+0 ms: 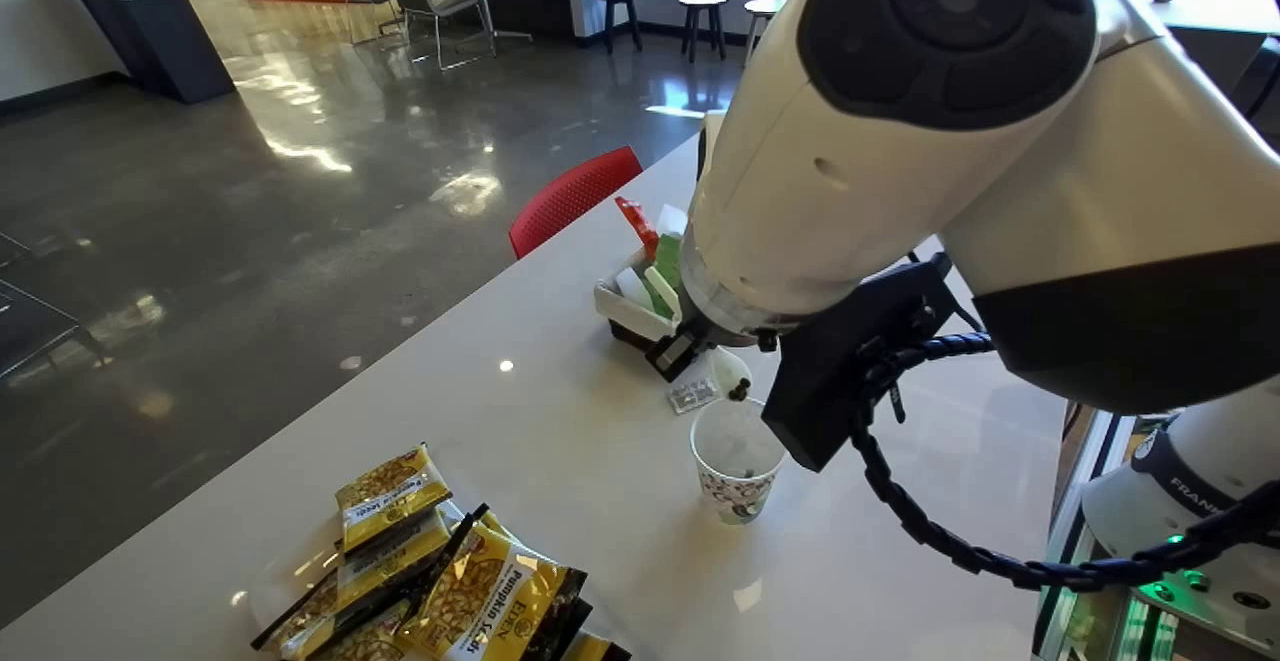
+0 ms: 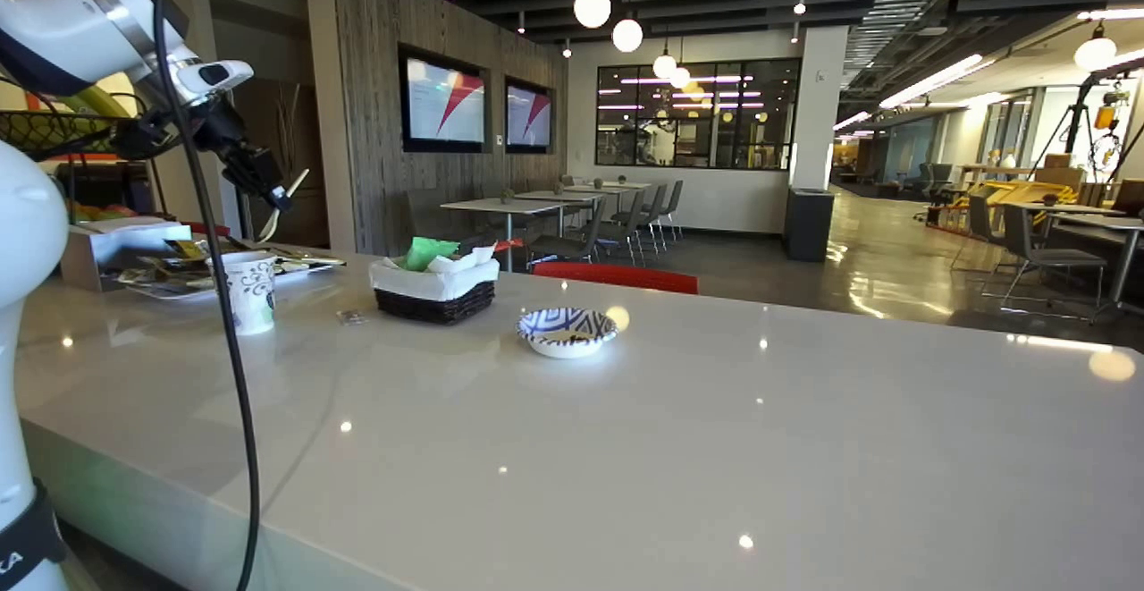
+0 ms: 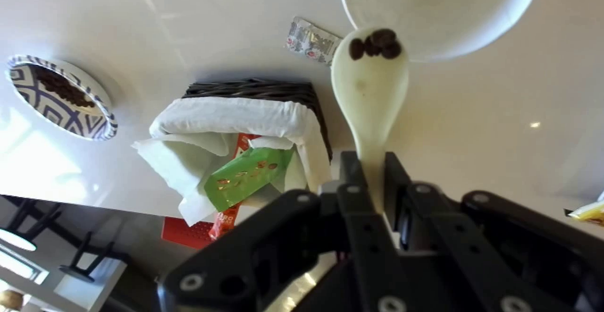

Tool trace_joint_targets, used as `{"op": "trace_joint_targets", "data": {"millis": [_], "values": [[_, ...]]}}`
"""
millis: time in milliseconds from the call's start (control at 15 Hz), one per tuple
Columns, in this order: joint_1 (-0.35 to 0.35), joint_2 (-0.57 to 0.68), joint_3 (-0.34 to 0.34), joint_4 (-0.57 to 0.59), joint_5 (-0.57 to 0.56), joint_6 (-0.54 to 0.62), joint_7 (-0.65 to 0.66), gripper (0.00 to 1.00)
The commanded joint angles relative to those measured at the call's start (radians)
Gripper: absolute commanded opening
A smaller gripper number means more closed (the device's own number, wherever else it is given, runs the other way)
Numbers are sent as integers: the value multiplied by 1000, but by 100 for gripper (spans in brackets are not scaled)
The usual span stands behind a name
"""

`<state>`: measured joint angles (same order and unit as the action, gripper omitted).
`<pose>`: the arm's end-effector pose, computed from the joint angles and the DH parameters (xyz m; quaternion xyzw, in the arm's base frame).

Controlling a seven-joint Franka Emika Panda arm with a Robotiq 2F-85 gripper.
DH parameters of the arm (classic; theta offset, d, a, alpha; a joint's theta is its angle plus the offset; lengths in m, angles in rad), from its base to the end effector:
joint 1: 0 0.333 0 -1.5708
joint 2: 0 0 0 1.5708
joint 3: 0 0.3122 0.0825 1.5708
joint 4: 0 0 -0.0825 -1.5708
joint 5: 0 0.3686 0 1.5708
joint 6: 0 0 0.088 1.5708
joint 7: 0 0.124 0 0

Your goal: Use the plastic spoon to put some of the contents of the plate into the paper cup

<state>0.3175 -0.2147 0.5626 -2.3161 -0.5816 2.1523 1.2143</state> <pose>0.3227 0.3497 0.4163 0.9554 -0.0084 0.2549 0.1489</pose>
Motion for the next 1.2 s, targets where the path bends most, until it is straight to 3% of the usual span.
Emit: {"op": "trace_joint_targets", "data": {"millis": [0,600,1133], "values": [[8,35,23,41,-31,-88,68,4],[34,145,44,162,-81,-331,269,4],[96,291,9,302,-59,-465,393,4]]}}
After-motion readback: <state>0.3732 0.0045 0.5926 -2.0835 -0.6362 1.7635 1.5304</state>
